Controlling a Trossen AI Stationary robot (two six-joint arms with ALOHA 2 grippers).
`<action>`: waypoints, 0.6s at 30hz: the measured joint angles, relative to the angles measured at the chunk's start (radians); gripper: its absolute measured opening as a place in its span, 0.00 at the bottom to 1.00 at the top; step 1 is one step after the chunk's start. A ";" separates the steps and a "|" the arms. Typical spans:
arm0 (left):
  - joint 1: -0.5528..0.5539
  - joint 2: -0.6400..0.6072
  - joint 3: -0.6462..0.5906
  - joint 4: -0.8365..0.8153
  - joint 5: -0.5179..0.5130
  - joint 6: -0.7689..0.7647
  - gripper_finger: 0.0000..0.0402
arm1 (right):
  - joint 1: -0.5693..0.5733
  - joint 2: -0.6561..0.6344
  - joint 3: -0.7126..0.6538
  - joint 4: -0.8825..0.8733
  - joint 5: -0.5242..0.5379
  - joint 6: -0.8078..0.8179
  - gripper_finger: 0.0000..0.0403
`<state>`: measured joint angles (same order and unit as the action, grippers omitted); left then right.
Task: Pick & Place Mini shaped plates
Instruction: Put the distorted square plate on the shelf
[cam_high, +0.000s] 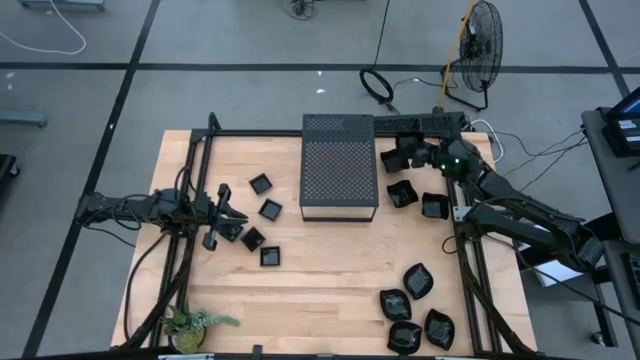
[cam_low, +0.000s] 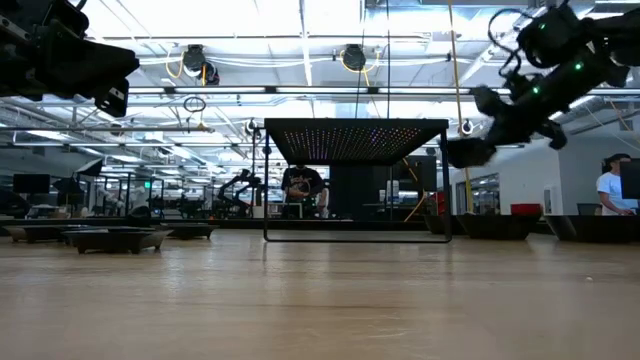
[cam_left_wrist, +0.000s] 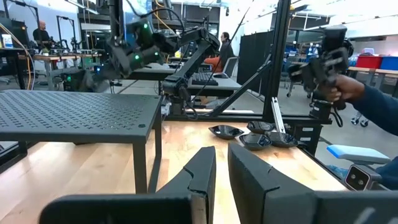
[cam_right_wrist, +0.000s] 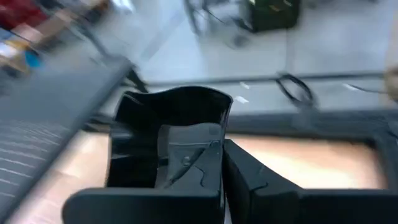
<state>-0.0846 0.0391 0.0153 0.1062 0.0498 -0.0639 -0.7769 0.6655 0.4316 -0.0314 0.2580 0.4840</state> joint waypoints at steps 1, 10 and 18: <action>0.000 0.000 0.000 0.000 0.000 0.000 0.12 | 0.000 0.000 0.000 0.052 -0.033 0.001 0.00; 0.000 0.000 0.000 0.000 0.000 0.000 0.12 | 0.059 0.084 0.127 0.236 -0.161 0.024 0.00; 0.000 0.000 0.000 0.000 0.000 0.000 0.12 | 0.136 0.377 0.451 0.052 -0.186 -0.001 0.00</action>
<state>-0.0847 0.0391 0.0153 0.1062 0.0500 -0.0639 -0.6408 1.0429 0.8829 0.0207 0.0724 0.4832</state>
